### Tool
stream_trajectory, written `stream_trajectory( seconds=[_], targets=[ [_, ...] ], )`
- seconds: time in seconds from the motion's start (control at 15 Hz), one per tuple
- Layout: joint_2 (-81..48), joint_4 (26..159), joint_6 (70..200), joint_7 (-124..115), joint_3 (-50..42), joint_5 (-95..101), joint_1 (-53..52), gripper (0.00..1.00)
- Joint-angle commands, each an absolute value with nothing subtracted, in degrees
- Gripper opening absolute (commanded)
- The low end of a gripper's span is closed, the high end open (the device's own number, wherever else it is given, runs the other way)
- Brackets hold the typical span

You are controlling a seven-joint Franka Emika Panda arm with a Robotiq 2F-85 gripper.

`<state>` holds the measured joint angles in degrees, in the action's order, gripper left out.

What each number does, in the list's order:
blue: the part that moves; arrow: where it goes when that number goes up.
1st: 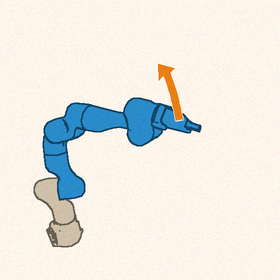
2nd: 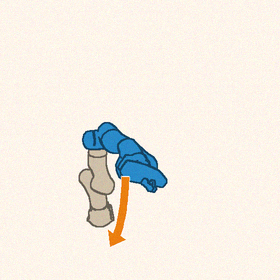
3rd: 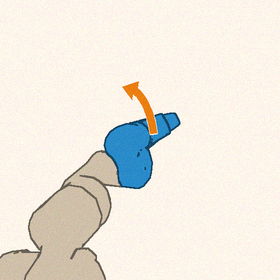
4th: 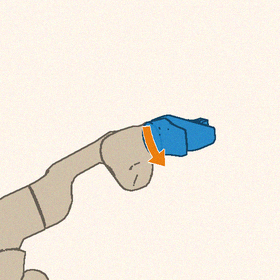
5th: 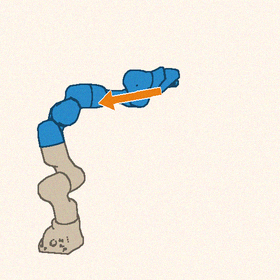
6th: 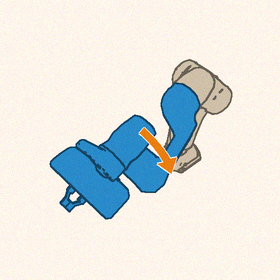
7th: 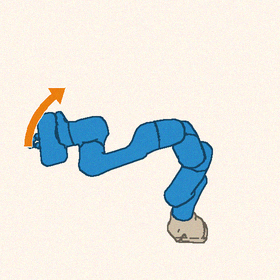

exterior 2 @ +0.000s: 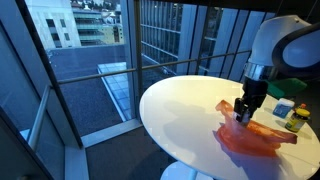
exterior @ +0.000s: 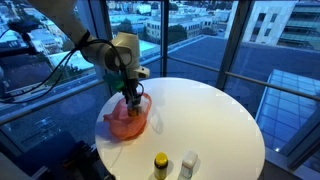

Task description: Put the white bottle in the plastic bag

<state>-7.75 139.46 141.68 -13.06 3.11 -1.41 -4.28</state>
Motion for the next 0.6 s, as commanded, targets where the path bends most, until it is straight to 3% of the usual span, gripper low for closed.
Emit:
stream_trajectory(
  seconds=[0.0, 0.13, 0.27, 0.53],
  targets=[
    [-9.72, 138.38, 143.50, -10.89, 3.09, -3.43, -3.78, 0.37],
    [-10.11, 138.45, 143.69, -10.74, 3.21, -3.89, -3.78, 0.37],
    [-9.54, 138.71, 143.05, -10.67, 3.23, -4.13, -3.78, 0.85],
    [-6.74, 139.50, 139.31, -10.03, 2.91, -4.30, -3.40, 1.00]
  ],
)
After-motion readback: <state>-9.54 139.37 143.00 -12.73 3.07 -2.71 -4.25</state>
